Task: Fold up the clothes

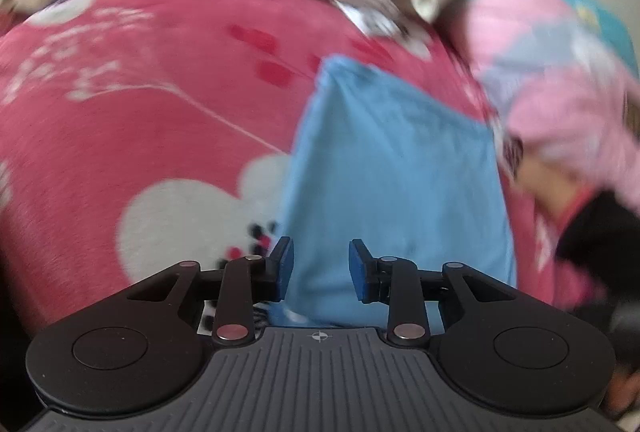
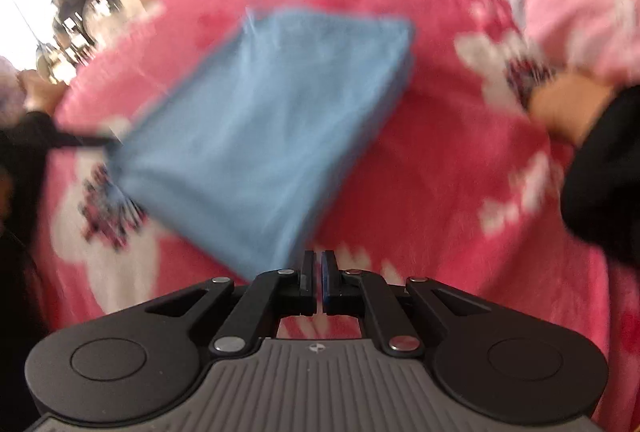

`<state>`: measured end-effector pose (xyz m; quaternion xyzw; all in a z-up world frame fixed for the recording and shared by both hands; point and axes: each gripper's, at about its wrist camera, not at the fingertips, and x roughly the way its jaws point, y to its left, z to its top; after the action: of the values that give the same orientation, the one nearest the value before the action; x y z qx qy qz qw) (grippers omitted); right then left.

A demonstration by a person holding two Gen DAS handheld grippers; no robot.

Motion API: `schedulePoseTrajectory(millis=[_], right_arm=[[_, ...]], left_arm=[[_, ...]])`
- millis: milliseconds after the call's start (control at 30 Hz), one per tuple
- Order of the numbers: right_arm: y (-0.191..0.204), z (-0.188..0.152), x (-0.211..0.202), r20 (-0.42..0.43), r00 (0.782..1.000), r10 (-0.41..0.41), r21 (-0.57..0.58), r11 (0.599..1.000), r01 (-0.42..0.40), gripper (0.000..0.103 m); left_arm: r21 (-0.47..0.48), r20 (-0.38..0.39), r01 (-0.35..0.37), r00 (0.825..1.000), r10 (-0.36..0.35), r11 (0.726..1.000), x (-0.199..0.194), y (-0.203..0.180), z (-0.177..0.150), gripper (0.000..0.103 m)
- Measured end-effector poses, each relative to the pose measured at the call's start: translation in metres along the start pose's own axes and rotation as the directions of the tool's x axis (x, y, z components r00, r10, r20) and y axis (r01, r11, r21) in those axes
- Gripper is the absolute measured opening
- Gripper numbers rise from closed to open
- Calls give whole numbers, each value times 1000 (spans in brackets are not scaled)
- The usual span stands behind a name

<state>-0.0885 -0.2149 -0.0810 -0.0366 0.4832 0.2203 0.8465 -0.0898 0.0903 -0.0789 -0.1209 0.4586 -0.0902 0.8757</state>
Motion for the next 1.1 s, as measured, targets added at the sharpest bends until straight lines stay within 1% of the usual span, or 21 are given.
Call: schedulePoseTrajectory(millis=[33,67,100,133,200,267,300,333,367,433,500,567,633,733,867,900,1100], right_arm=[[4,4,-3,35,999,15,-16,1000,-15,5],[9,7,-5,63,998,22,-38,999,-19,8],[13,10,-6,85,996,27,-57,998,-23,10],[17,13,-7,105,994,34,-75,997,-26,14],[23,18,-7,122,991,61,-101,994,-48,15],[29,20,-4,110,991,81,-138,988,-66,15],[33,20,-2,99,991,87,-159,985,-71,18],[36,20,0,88,992,92,-180,981,-75,20],[39,18,2,72,994,85,-191,979,-70,22],[39,17,7,40,996,78,-182,981,-70,22],[36,14,10,18,997,75,-144,987,-72,22],[32,13,13,-4,997,72,-107,992,-72,22],[29,13,17,-25,997,70,-79,994,-72,22],[26,11,17,-36,997,73,-62,995,-76,22],[25,8,14,-39,996,75,-63,995,-78,22],[25,8,14,-41,996,77,-61,995,-79,24],[21,9,16,-44,996,82,-57,995,-84,25]], left_arm=[[32,-13,-11,1000,12,999,5,-6,-2,30],[42,-20,-24,999,24,999,7,-8,-3,30],[50,-27,-36,999,38,998,9,-10,-4,30],[32,-22,-47,999,48,998,6,-6,-2,30],[-29,-8,-67,998,66,997,0,7,2,30],[-153,9,-66,998,68,986,-9,31,9,30],[-216,7,-49,999,52,975,-11,45,12,31],[-282,-9,-5,1000,2,959,-11,60,14,32],[-344,-25,50,998,-63,938,-8,73,15,32],[-400,-46,106,990,-135,911,1,88,13,32],[-450,-63,154,977,-204,879,10,103,12,33],[-409,-82,170,972,-221,897,16,98,15,33],[-363,-91,205,963,-254,909,24,90,24,33],[-318,-101,258,948,-303,912,34,80,34,35],[-308,-180,269,925,-333,913,50,76,36,36],[-306,-198,273,919,-341,912,52,76,35,36],[-239,-252,285,905,-342,928,42,76,34,36]])
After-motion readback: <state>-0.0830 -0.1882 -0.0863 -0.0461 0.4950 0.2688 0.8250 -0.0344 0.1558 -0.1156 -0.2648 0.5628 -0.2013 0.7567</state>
